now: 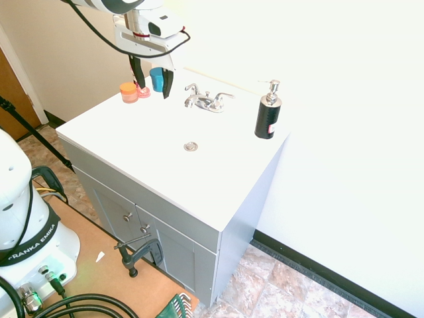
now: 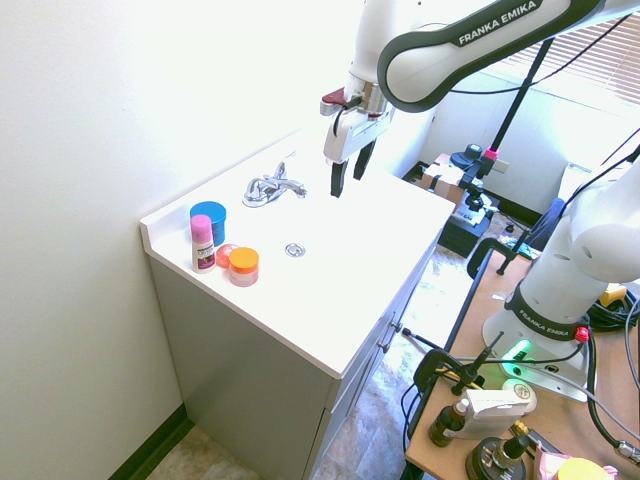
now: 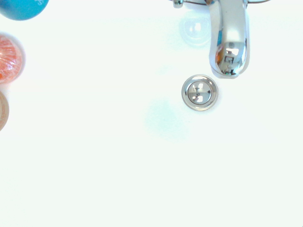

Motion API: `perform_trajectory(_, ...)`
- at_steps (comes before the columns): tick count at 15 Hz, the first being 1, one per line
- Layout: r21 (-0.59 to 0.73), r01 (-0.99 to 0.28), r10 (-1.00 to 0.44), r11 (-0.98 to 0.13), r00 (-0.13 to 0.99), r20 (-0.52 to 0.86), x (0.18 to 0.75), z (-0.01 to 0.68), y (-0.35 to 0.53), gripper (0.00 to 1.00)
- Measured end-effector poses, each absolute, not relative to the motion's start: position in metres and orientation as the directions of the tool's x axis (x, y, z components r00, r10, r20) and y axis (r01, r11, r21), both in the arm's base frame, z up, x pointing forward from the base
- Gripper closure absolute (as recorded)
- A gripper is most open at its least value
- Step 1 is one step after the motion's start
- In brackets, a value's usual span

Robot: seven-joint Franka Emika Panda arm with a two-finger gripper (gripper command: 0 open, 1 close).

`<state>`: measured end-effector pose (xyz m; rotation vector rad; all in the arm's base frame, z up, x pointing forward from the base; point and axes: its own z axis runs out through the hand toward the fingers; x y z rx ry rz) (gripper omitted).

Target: Turn off the hot water

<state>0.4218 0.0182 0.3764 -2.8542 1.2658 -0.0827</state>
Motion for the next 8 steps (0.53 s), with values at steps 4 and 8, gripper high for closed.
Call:
perform_trajectory(4,-0.017,-0.762,-0.758,-0.648,0.642,0.114,0.427,0.375,0.021,0.00)
perform_trajectory(8,-0.011,-0.813,-0.778,-0.582,0.552,0.299,0.467,0.362,0.038,0.00)
